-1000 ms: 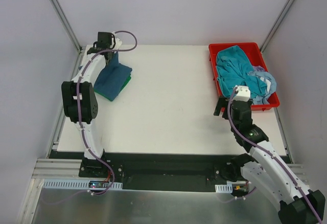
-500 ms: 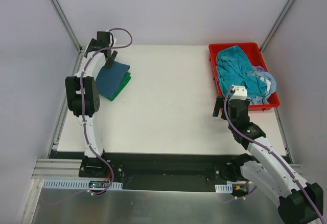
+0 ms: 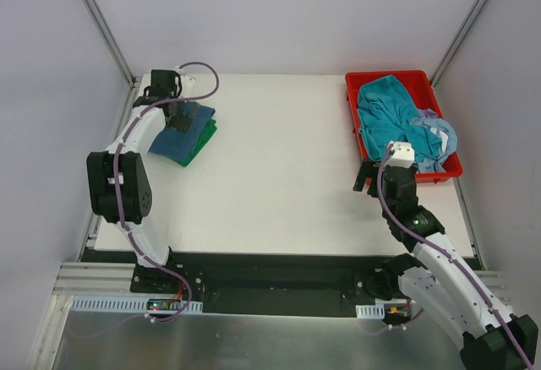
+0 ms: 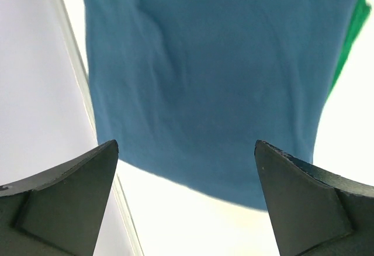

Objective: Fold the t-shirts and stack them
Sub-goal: Put the neatly folded tshirt into the corner of the board with the left arm

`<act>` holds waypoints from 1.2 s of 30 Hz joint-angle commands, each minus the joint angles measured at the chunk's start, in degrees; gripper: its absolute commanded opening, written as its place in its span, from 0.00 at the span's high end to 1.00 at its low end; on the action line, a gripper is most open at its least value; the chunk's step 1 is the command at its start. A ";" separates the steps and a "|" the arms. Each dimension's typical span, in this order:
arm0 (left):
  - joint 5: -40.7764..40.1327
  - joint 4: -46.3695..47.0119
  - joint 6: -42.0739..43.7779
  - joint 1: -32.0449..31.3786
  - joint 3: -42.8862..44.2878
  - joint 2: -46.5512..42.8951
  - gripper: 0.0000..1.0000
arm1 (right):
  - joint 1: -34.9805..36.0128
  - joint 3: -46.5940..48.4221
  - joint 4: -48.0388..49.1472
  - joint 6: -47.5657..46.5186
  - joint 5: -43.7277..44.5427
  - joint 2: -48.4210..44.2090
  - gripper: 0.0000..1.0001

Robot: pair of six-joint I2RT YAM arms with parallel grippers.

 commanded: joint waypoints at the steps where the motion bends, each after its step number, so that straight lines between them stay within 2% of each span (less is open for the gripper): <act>1: 5.92 -0.30 4.19 1.62 -5.81 -4.56 0.01 | -0.30 0.99 0.43 0.97 -0.02 -0.05 0.04; 4: 9.44 -4.68 2.08 1.90 -1.77 -1.59 0.01 | -0.30 1.17 0.34 0.71 0.24 0.39 0.04; 10: 11.47 -8.55 -4.51 2.51 2.98 5.89 0.01 | -0.39 1.17 -0.01 0.36 4.19 -0.22 0.04; 15: 11.74 -8.74 -7.67 2.42 4.57 9.23 0.01 | -0.39 1.52 -0.19 -0.44 4.81 0.30 0.04; 25: 3.48 -8.74 -19.88 2.60 18.00 21.18 0.01 | -0.57 1.87 -0.27 -0.79 6.48 1.98 0.04; 36: 4.62 -8.74 -18.76 2.42 30.66 28.31 0.01 | -0.74 2.31 -0.27 -0.79 7.98 3.91 0.04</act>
